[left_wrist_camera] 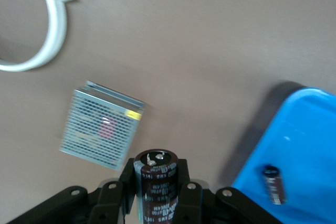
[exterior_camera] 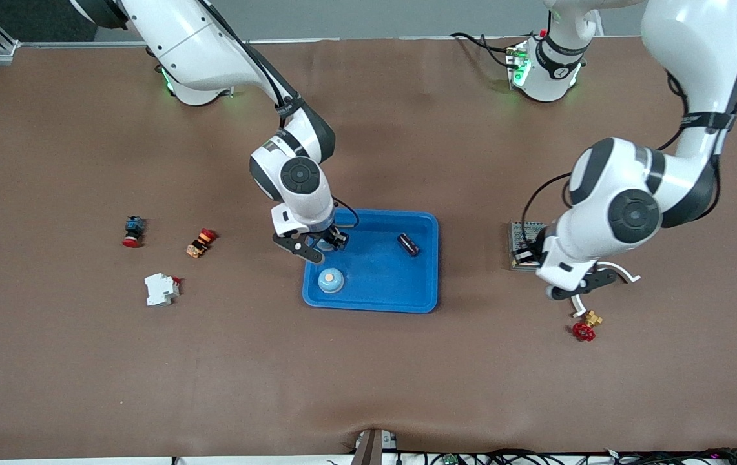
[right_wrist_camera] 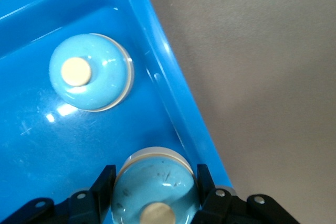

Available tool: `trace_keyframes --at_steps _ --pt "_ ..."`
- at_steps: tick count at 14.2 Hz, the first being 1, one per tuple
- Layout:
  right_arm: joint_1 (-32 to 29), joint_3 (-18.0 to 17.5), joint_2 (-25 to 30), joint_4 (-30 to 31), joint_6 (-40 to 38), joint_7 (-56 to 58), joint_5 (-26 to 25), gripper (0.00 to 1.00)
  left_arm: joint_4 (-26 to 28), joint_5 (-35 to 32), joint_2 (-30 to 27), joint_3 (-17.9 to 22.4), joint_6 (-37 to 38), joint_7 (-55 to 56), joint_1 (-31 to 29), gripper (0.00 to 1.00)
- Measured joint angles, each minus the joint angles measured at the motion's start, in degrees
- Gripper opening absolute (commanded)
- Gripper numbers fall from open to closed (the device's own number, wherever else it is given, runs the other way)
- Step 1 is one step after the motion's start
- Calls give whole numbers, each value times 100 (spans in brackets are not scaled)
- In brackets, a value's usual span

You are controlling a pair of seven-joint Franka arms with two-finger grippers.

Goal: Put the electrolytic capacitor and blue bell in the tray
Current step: 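Carry the second bell and second capacitor over the blue tray, then lower and release the bell and capacitor into the tray with both grippers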

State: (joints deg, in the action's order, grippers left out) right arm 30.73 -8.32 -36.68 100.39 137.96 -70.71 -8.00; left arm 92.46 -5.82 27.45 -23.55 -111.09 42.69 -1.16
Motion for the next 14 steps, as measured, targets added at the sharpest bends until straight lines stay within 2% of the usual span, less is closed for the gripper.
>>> trace_keyframes --at_steps 7,12,14 --pt "93 2 -168 -21 298 -84 0 0 -864 0 904 21 -90 1505 982 12" --pt "129 3 -232 -24 370 -95 0 0 -1003 -1 1241 121 -740 1937 1376 12" --pt "145 4 -287 -25 451 -98 0 0 -1009 -2 1318 329 -1036 2032 1609 12"
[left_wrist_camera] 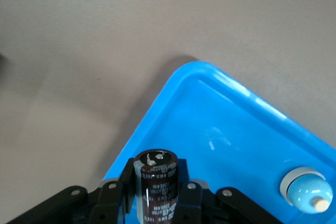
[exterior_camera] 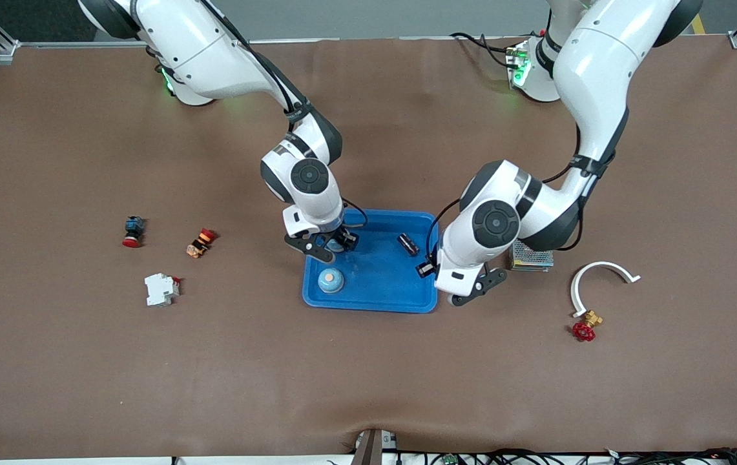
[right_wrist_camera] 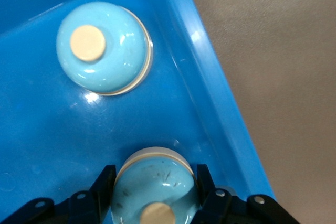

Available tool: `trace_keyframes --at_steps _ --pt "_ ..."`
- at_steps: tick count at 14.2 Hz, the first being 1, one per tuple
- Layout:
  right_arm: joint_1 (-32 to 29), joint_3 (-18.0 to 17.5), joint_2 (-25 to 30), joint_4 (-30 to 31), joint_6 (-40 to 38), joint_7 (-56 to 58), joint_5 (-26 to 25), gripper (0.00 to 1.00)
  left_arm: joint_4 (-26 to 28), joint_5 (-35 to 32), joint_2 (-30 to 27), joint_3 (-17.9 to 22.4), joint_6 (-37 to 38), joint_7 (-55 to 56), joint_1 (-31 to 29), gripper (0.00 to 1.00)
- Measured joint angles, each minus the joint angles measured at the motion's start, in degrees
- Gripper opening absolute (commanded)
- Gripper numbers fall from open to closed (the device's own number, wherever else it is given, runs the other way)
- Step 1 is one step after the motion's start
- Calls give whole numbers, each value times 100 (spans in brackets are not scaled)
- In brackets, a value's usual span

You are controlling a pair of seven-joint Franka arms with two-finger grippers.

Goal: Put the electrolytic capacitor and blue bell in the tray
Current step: 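Lower and release the bell and capacitor into the tray with both grippers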

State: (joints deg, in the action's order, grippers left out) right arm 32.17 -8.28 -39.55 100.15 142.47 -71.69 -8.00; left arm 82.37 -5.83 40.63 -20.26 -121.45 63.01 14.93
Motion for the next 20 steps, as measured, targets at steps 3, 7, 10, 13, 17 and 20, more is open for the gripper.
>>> trace_keyframes --at_steps 3,7,10,13,17,20 --pt "6 7 -21 -1 24 -1 0 0 -7 0 123 257 -344 156 325 12" --pt "11 44 -23 -1 24 -91 -28 100 -14 0 328 514 -718 237 629 12" --pt "54 114 -26 -2 35 -207 -265 100 -15 0 502 759 -1050 299 852 12" --pt "71 134 -27 -24 34 -211 -286 100 -20 0 661 812 -1279 310 879 12" --pt "72 144 -26 -158 -4 -211 -308 100 -24 0 769 923 -1378 310 964 12" --pt "72 150 -25 -348 -378 -209 -318 100 -25 0 797 931 -1422 310 979 19"
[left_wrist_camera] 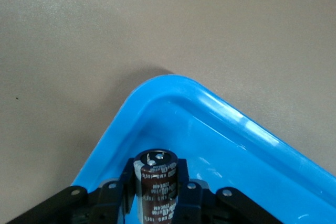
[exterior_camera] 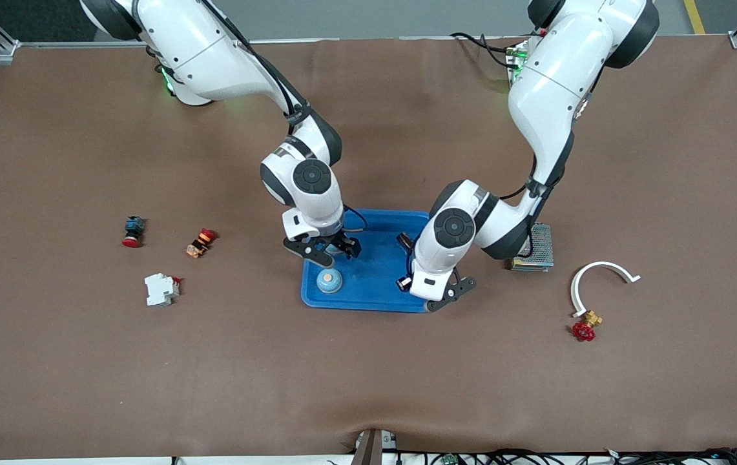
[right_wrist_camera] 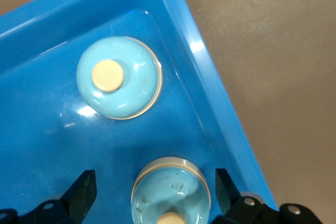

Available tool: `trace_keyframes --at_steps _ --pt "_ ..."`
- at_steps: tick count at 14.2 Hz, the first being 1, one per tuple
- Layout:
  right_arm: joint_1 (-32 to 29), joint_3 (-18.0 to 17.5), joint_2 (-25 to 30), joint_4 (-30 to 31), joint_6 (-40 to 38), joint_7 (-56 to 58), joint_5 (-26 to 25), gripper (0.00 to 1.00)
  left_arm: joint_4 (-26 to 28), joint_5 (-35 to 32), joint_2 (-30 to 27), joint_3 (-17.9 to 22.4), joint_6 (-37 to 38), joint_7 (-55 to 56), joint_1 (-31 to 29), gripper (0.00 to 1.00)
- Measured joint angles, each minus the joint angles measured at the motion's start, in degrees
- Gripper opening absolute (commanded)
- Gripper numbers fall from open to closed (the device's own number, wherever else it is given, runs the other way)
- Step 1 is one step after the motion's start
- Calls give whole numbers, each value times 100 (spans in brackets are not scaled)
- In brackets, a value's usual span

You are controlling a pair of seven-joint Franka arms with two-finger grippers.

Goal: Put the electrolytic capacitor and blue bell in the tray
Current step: 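Lower and release the bell and capacitor into the tray with both grippers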

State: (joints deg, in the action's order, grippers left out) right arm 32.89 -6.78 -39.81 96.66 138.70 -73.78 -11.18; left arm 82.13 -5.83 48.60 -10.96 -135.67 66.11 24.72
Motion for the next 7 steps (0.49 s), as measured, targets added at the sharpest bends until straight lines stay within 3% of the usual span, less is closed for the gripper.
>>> trace_keyframes --at_steps 2,3,7 --pt "0 8 8 -342 -600 78 -3 100 -4 0 0 2 -4 0 0 68" --pt "-1 15 16 -527 -904 169 -3 100 -6 0 0 2 -5 0 0 100" --pt "-143 81 55 -1042 -1696 843 -3 100 -65 -42 -1 10 -14 0 2 100"
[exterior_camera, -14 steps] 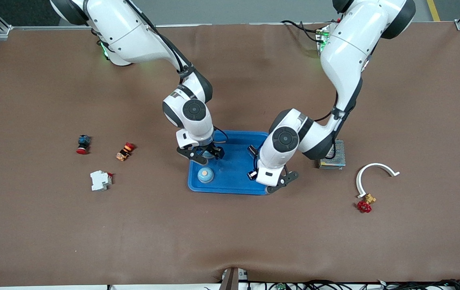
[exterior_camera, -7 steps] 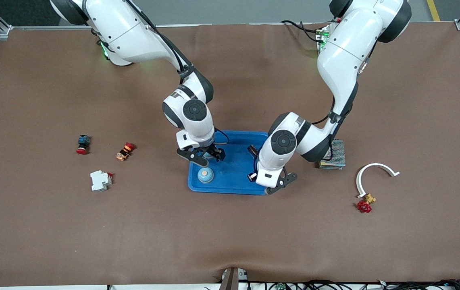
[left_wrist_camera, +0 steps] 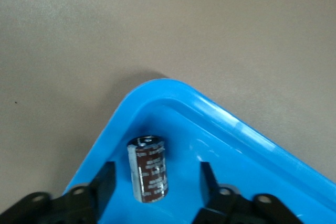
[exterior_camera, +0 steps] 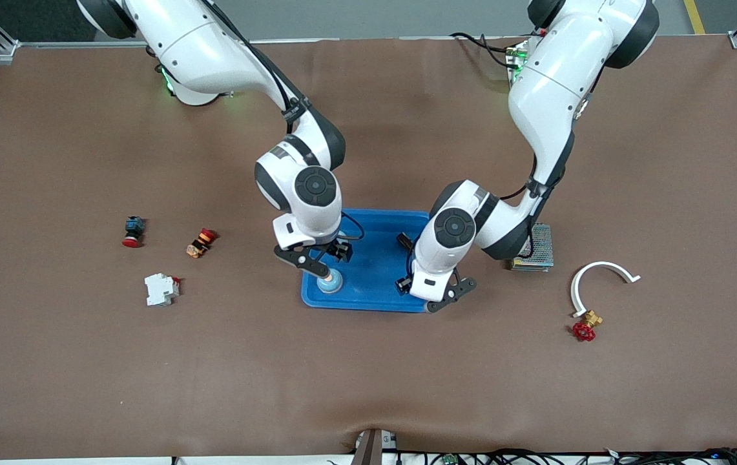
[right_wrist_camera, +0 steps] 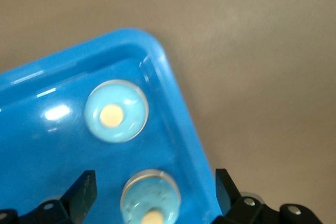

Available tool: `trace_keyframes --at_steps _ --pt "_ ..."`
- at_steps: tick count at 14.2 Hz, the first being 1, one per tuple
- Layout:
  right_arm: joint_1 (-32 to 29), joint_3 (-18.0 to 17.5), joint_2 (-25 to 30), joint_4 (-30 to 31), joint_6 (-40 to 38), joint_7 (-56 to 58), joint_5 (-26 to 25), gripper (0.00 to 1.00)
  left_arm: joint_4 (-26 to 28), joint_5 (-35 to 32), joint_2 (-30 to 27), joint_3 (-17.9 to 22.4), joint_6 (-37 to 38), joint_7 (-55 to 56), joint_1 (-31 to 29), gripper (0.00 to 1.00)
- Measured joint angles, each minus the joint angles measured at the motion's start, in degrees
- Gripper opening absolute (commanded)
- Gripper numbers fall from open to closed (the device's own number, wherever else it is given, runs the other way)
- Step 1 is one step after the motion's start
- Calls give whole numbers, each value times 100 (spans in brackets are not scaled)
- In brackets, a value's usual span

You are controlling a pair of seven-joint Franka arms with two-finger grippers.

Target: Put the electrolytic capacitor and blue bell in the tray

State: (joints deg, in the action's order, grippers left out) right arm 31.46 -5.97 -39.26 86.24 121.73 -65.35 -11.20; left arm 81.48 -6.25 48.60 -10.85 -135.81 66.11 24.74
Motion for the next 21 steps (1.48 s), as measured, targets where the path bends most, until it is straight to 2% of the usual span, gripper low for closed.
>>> trace_keyframes --at_steps 6,12,17,21 --pt "-1028 49 166 -132 -235 1986 3 100 -145 -84 -182 71 108 0 -35 100" --pt "-2114 72 252 -258 -255 4023 3 100 -186 -117 -778 92 894 -404 -356 100" --pt "-2687 69 584 -285 -638 4819 3 100 -198 134 -1441 65 1857 -1839 -1104 100" --pt "-2870 75 1069 -305 -1620 5629 2 100 -200 661 -1948 69 2645 -3711 -2087 100"
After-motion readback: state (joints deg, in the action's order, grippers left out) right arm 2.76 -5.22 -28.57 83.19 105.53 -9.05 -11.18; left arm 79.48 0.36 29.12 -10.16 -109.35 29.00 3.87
